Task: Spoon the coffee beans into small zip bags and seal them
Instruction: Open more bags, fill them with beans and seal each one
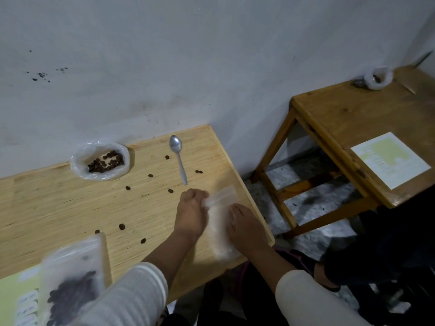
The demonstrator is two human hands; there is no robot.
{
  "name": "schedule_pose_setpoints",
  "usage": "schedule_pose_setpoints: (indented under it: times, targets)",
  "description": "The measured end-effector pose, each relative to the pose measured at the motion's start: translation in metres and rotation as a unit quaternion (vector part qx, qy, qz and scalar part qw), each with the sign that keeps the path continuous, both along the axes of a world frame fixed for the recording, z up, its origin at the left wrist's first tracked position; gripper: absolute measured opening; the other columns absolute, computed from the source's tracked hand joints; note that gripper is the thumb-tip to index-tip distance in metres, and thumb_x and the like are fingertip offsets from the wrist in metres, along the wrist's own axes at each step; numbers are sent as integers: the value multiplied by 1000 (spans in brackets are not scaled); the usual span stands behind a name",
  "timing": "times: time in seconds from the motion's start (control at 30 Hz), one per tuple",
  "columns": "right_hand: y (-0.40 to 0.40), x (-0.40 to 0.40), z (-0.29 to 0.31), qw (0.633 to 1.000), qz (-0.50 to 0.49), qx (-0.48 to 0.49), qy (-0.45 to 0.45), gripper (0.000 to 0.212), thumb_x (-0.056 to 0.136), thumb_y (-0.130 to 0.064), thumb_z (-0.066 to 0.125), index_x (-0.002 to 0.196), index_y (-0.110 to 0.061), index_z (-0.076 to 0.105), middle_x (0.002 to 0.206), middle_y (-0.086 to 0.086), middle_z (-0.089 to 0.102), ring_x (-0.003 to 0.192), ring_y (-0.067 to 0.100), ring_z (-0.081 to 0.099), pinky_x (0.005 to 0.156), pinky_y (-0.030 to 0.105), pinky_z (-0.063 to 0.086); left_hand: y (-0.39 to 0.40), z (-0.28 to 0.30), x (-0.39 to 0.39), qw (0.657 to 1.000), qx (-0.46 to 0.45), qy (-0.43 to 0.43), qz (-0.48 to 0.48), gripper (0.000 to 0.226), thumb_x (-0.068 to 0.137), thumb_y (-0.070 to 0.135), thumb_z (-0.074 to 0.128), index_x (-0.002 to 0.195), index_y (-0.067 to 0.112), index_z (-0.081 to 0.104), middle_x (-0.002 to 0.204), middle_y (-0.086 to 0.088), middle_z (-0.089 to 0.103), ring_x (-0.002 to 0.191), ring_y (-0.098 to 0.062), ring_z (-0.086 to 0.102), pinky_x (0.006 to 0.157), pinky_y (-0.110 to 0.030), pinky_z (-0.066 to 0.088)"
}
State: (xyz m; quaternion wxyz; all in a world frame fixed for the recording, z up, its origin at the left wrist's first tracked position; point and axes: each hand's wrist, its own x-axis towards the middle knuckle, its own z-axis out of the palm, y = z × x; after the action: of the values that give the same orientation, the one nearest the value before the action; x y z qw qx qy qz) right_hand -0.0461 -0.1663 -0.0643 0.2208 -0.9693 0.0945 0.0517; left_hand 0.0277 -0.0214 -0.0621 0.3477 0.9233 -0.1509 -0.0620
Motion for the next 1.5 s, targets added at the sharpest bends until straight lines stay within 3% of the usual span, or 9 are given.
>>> schedule_pose_setpoints:
  times: [0.23,0.37,0.47,0.6,0.73,0.83,1.07,1.2,1.5]
  targets:
    - [-8,21,22,995,-31,40,-82,49,88,-19,54,135,-11,43,139,9,43,127,23,41,103,28,34,-3,15,5,996,-82,18,39,18,83,-3,50,77,14,52,61,8,56,52,-9,51,52,-13,36]
    - [-5,53,53,988,-3,37,-150,49,82,-20,62,129,-10,50,132,12,51,123,25,46,99,29,35,8,40,18,991,-129,4,43,15,85,-3,53,78,10,55,68,14,58,61,-7,55,58,-8,39]
    - [7,75,81,985,31,84,-150,29,83,-24,50,101,-7,66,97,12,68,90,28,62,74,26,43,21,64,30,982,-168,-16,88,15,85,2,58,81,17,59,73,16,61,69,1,58,62,-6,39]
    - [34,92,112,961,-2,217,-172,17,81,-24,59,85,-11,68,71,-2,64,65,3,54,58,10,37,45,97,40,946,-228,-71,221,35,78,13,73,109,18,57,97,9,59,89,-4,55,71,-5,39]
    - [78,100,139,880,16,469,-70,7,88,-14,63,90,-10,68,81,6,68,70,9,60,63,21,48,70,123,35,925,-278,-53,255,46,79,19,74,119,18,51,97,6,60,86,-2,58,68,-2,41]
    - [113,100,155,833,11,553,-16,17,93,-24,55,92,-16,70,79,-6,67,64,0,59,53,11,43,93,131,28,918,-308,-41,247,41,83,17,69,121,18,54,100,5,65,91,3,59,70,1,39]
    - [181,98,158,838,44,544,-10,21,93,-25,54,101,-17,72,99,1,73,97,12,67,85,25,52,155,137,15,906,-325,-17,272,27,89,21,62,117,22,63,106,11,69,93,4,63,81,-6,46]
    - [215,95,155,855,37,516,-40,12,89,-22,61,89,-24,73,80,-8,73,74,2,65,68,16,49,186,137,11,883,-368,19,291,21,89,33,61,106,24,69,93,10,72,87,-4,68,86,-34,55]
    - [268,90,152,924,68,350,-142,4,86,-18,65,87,-16,61,75,-2,69,71,6,65,64,15,48,230,140,3,877,-342,12,338,21,85,26,66,104,20,72,84,10,72,79,0,68,80,-26,56]
